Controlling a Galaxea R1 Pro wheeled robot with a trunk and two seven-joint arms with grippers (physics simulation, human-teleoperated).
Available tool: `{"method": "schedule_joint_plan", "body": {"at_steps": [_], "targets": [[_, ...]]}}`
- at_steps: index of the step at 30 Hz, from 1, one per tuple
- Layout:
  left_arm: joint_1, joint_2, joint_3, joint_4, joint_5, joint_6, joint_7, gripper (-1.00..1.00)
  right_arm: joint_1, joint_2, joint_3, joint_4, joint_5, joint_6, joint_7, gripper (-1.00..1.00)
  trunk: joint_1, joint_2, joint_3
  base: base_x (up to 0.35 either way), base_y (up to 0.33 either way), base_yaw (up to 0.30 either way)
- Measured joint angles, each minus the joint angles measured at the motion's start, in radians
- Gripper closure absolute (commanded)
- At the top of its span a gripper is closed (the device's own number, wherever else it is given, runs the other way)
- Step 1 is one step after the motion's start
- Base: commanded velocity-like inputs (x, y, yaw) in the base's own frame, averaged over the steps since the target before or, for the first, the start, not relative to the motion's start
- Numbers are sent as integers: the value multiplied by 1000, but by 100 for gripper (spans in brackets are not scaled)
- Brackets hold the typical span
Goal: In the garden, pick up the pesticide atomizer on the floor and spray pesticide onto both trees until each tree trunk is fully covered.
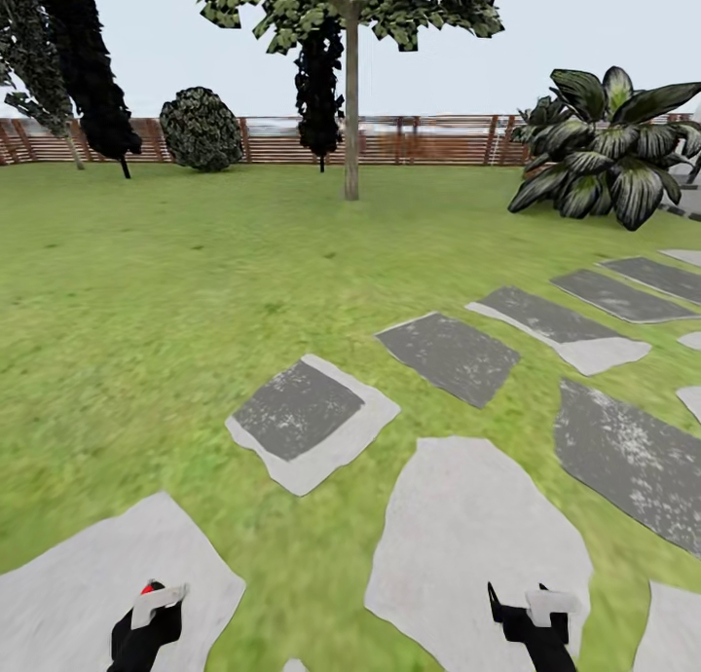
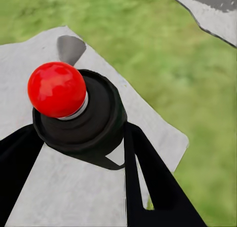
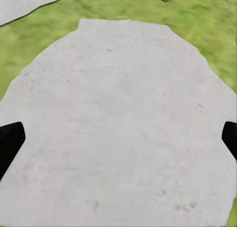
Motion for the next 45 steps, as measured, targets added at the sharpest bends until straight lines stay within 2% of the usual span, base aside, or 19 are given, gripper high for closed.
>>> {"method": "schedule_joint_plan", "body": {"at_steps": [45], "targets": [[0,0,0,0,0,0,0,100,0,0,1,1,1,0,0,-100,0,0,0,339,0,0]]}}
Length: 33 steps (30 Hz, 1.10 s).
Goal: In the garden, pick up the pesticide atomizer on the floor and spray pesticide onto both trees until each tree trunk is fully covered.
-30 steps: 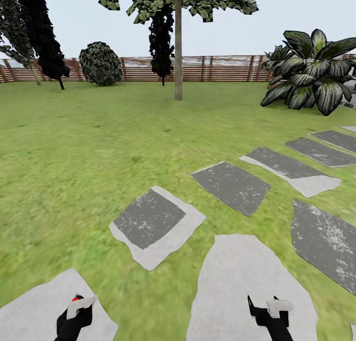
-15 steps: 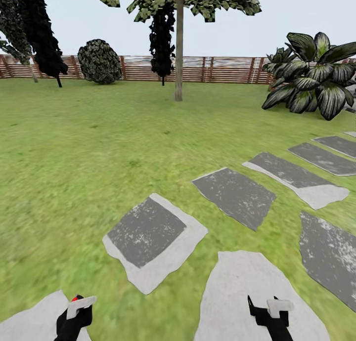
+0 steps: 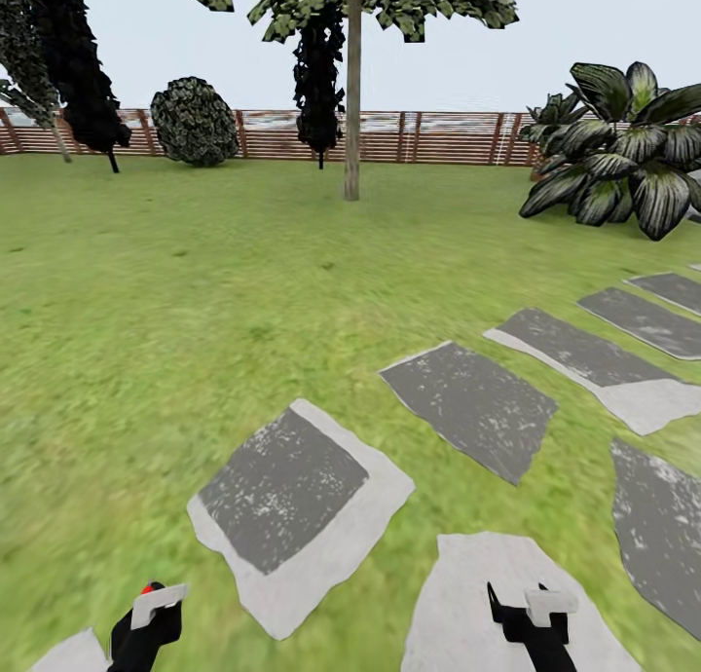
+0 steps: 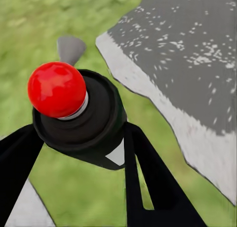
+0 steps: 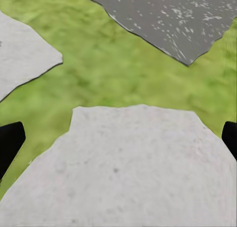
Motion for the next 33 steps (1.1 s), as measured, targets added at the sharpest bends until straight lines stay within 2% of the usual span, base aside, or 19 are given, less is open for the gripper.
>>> {"method": "schedule_joint_plan", "body": {"at_steps": [5,7,9,12,22,33], "targets": [[1,0,0,0,0,0,0,100,0,1,-1,58,-3,-18,-2,-100,0,0,0,339,0,0],[1,0,0,0,0,0,0,100,1,1,-1,78,-3,-83,-1,-100,0,0,0,338,0,0],[1,0,0,1,0,0,0,100,3,2,-1,121,-4,-187,-1,-100,0,0,0,339,0,0],[1,0,0,2,0,0,0,100,3,4,-1,156,-5,-246,-1,-100,0,0,0,339,0,0],[1,-1,1,37,2,-3,0,100,3,22,1,168,-2,-259,1,-100,0,0,0,338,0,0],[0,-2,2,37,4,-4,0,100,3,23,-3,164,-4,-260,-2,-100,0,0,0,338,0,0]]}}
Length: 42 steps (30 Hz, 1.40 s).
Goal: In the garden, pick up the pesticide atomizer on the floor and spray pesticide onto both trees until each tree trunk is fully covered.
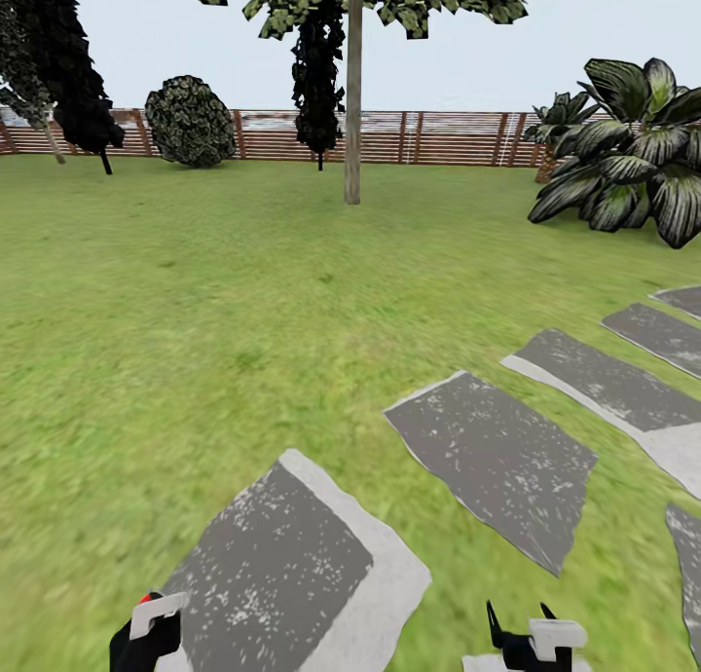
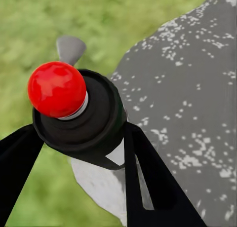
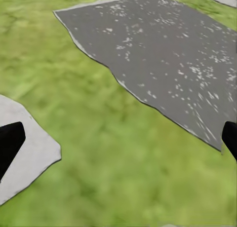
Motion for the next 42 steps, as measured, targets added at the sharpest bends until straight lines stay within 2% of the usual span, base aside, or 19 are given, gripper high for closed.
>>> {"method": "schedule_joint_plan", "body": {"at_steps": [14,19,22,42], "targets": [[0,0,0,-2,0,-1,0,100,0,2,4,7,4,0,7,-100,0,0,0,339,0,0],[0,1,0,-1,0,-1,0,100,0,30,6,19,7,5,6,-100,0,0,0,338,0,0],[0,1,0,-1,0,0,0,100,0,37,4,23,6,6,5,-100,0,0,0,338,0,0],[0,0,-1,-1,0,-1,0,100,0,39,3,24,5,6,5,-100,0,0,0,339,0,0]]}}
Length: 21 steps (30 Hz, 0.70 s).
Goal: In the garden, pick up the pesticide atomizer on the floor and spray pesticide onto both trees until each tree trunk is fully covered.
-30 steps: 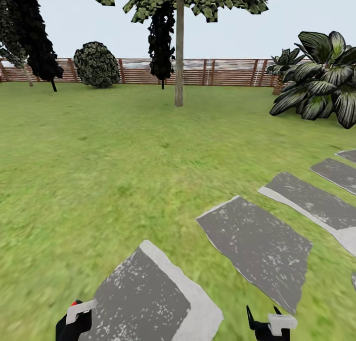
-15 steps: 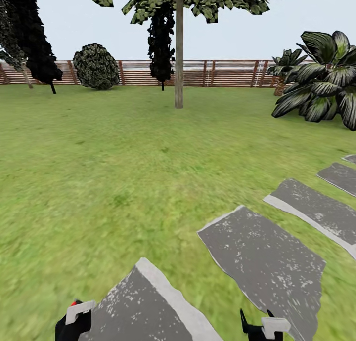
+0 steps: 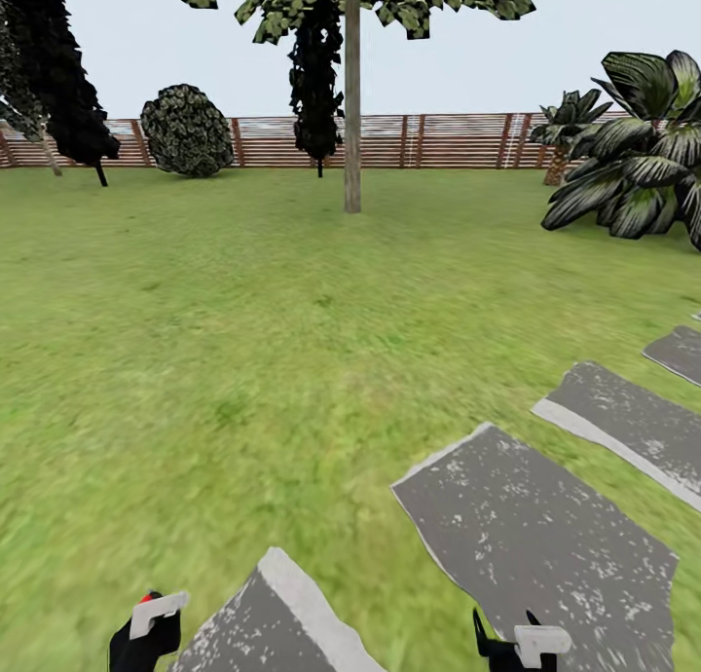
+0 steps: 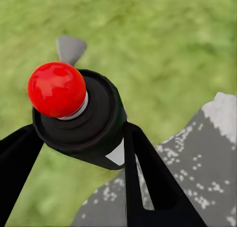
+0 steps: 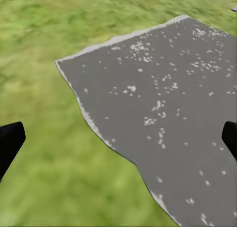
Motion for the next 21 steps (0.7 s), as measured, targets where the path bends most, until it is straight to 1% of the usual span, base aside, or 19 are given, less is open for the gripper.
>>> {"method": "schedule_joint_plan", "body": {"at_steps": [21], "targets": [[0,-2,1,0,0,0,0,100,0,0,0,0,0,0,0,-100,0,0,0,339,0,0]]}}
